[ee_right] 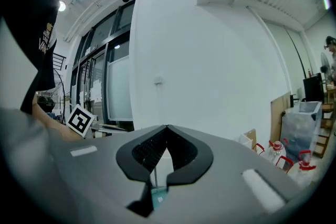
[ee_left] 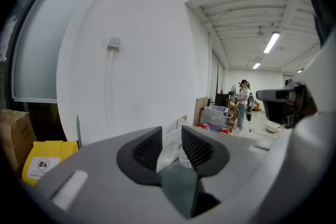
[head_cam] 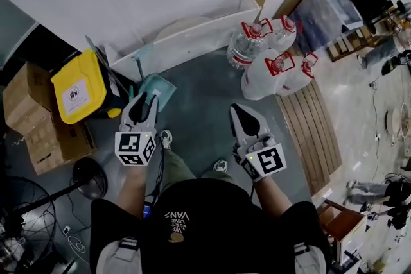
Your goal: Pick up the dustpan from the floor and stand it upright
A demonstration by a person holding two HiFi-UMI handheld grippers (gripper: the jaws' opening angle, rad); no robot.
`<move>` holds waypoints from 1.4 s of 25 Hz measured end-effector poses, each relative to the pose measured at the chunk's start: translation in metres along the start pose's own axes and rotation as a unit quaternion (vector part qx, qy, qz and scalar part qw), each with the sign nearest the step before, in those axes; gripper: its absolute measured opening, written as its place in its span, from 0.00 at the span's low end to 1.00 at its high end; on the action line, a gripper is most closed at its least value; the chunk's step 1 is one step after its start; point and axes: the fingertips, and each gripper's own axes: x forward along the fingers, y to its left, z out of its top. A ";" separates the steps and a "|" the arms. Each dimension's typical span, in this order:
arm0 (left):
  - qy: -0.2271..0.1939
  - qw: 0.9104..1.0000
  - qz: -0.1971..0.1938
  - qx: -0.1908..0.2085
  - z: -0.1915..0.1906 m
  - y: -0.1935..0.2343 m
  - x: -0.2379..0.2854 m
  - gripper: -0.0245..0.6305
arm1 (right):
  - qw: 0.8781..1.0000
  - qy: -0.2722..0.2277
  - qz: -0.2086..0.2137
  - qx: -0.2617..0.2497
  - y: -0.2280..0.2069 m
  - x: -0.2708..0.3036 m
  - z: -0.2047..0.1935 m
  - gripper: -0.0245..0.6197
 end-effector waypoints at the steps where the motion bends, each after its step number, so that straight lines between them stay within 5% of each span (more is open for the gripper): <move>1: -0.006 1.000 -0.005 0.000 0.006 -0.007 -0.005 0.28 | 1.000 -0.008 0.000 0.007 0.003 -0.003 0.007 0.04; 14: -0.058 0.998 -0.036 -0.009 0.038 -0.073 -0.058 0.12 | 0.999 -0.035 0.009 0.014 0.022 -0.060 0.030 0.04; 26: -0.067 0.995 -0.078 0.015 0.034 -0.134 -0.096 0.12 | 0.999 -0.006 0.041 0.013 0.040 -0.087 0.011 0.04; 35: -0.051 0.996 -0.071 0.032 0.024 -0.135 -0.115 0.12 | 0.999 0.003 0.048 0.001 0.054 -0.088 -0.003 0.04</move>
